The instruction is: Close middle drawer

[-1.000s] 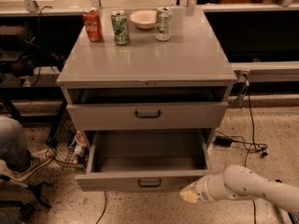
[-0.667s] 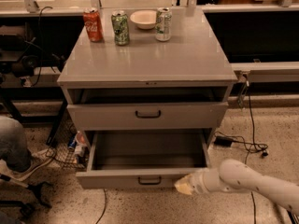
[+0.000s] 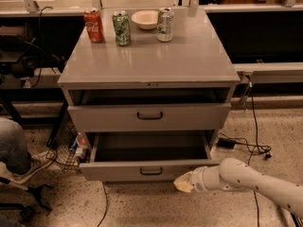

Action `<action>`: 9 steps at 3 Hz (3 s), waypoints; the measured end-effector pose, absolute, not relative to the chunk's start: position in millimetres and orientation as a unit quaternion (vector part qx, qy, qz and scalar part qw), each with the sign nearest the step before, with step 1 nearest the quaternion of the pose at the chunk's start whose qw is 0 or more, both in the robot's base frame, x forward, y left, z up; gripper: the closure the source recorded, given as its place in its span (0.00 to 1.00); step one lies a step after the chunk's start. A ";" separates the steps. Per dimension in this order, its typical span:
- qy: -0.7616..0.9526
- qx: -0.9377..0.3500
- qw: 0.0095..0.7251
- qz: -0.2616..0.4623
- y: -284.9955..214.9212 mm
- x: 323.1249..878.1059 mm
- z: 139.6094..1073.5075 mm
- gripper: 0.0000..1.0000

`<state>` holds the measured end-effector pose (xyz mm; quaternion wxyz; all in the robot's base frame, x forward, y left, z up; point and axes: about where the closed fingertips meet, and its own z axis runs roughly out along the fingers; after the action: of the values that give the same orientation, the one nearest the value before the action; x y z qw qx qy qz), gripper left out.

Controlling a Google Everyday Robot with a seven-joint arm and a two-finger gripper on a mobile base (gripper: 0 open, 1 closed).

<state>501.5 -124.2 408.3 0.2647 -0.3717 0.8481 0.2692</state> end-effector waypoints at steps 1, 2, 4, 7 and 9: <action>0.850 -0.366 0.274 0.261 -131.1 503.9 401.1 1.00; 0.851 -0.358 0.297 0.242 -145.3 519.2 390.3 1.00; 0.840 -0.356 0.345 0.219 -163.1 562.5 388.5 1.00; 0.801 -0.381 0.413 0.207 -148.1 630.1 415.5 1.00; 0.788 -0.387 0.441 0.187 -152.2 646.2 433.8 1.00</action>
Offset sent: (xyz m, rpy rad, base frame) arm 0.0373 -0.0431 -0.0287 -0.0318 -0.1274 -0.1107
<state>646.2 -152.2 433.8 0.4408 -0.3866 0.7882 0.1870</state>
